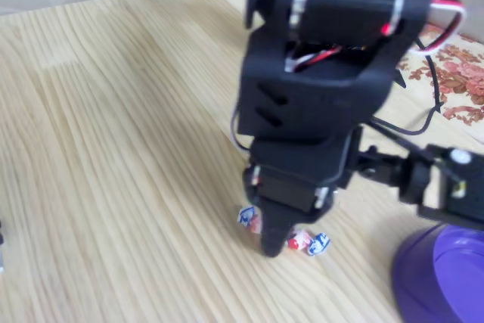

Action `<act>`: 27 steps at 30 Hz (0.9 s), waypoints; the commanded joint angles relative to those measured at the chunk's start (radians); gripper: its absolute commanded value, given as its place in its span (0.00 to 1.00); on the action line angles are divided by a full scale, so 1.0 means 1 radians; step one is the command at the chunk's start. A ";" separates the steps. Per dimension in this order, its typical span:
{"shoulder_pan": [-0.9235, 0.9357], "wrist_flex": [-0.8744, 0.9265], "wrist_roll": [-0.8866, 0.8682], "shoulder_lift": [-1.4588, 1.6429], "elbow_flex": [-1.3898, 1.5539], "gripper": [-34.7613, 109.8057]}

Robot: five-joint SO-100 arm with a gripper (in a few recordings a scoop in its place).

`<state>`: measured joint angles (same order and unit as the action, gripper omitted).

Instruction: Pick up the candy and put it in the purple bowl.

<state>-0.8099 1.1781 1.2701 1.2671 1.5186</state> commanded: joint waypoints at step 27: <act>0.014 -0.064 -0.054 0.031 -0.014 0.24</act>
<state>-0.7885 1.1045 1.2103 1.2655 1.5186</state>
